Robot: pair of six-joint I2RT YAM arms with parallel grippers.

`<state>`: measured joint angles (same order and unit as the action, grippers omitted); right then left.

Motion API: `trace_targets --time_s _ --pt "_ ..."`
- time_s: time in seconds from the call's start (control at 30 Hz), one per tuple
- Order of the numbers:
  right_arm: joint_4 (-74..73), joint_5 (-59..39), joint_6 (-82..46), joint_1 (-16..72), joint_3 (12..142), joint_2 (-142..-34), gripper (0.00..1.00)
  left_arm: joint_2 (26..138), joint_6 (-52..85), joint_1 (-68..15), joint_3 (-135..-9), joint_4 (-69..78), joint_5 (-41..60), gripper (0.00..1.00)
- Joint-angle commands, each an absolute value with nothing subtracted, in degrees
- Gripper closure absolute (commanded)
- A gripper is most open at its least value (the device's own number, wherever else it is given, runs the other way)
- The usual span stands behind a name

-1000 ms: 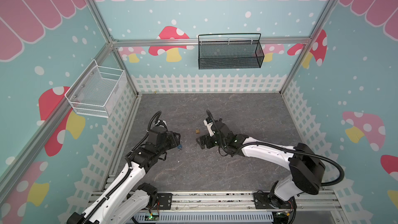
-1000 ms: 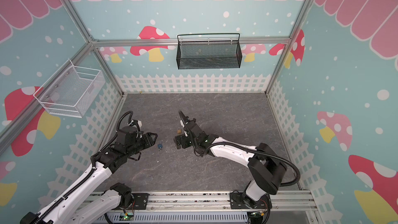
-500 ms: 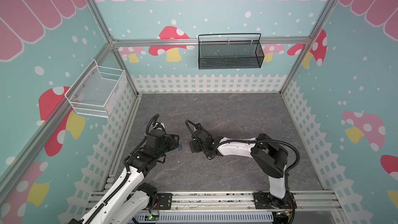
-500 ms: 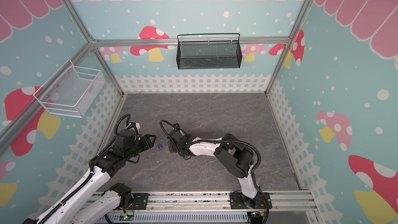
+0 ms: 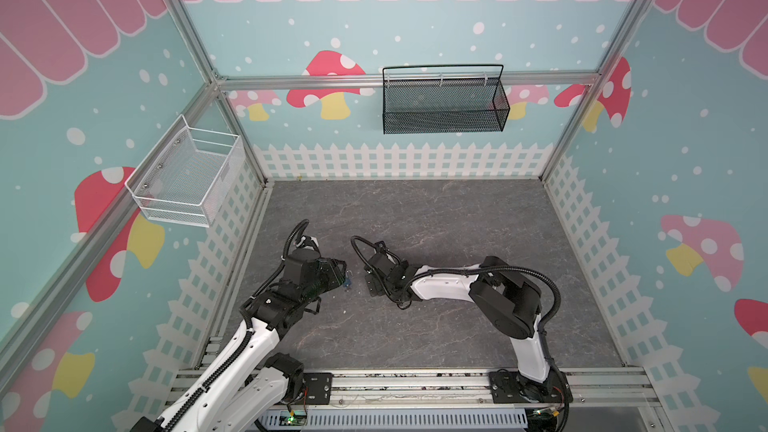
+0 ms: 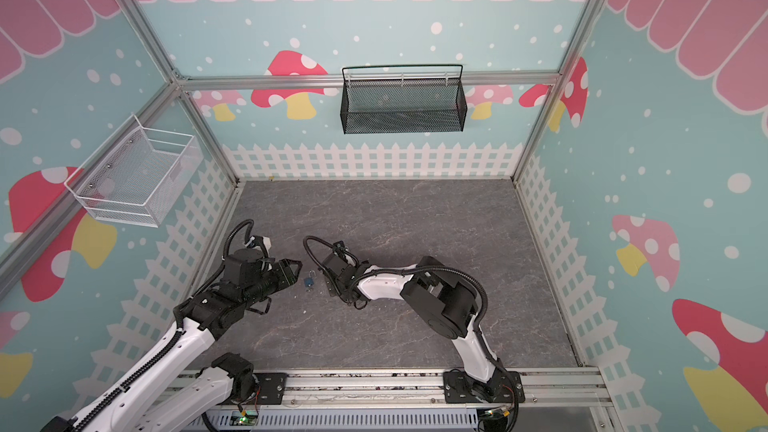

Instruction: Unlock with the key

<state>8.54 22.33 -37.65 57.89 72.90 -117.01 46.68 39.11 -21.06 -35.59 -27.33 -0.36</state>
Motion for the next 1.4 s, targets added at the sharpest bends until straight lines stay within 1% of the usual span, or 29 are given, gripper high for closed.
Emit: trace_targets --time_s 0.0,0.1,0.23,0.33,0.47,0.7,0.93,1.13,1.2,1.37 --pt "13.9 24.9 -36.0 58.2 70.8 -115.1 0.03 46.3 40.6 -20.7 -35.3 -26.7 -0.3 0.46" --pt "14.4 24.0 -34.4 58.1 68.5 -112.4 0.03 46.1 41.4 -20.7 -35.2 -26.5 -0.5 0.46" --pt "15.1 19.6 -32.1 56.2 65.0 -109.3 0.03 46.3 42.2 -20.7 -35.2 -26.1 -0.2 0.46" --pt "15.6 17.3 -30.6 55.4 63.5 -105.0 0.03 46.6 42.5 -20.6 -35.1 -25.3 0.4 0.46" --pt "13.6 9.9 -27.2 55.3 64.8 -102.5 0.01 46.8 43.2 -20.7 -34.8 -24.4 -0.1 0.46" --pt "13.8 5.6 -27.4 54.9 69.7 -107.0 0.18 45.4 43.8 -20.7 -34.3 -24.6 -0.6 0.46" --pt "13.8 5.2 -26.9 55.0 72.7 -111.9 0.4 42.0 43.7 -20.7 -34.1 -26.7 -1.2 0.46" --pt "13.8 5.0 -26.9 55.0 73.8 -114.5 0.46 41.6 43.4 -20.7 -33.9 -27.3 -1.7 0.46" --pt "14.2 5.1 -27.1 54.9 74.5 -115.3 0.52 41.9 43.4 -20.6 -33.9 -27.2 -1.7 0.46" --pt "14.6 5.0 -27.0 54.9 75.3 -116.7 0.58 42.5 43.2 -20.6 -34.1 -27.2 -1.4 0.46"
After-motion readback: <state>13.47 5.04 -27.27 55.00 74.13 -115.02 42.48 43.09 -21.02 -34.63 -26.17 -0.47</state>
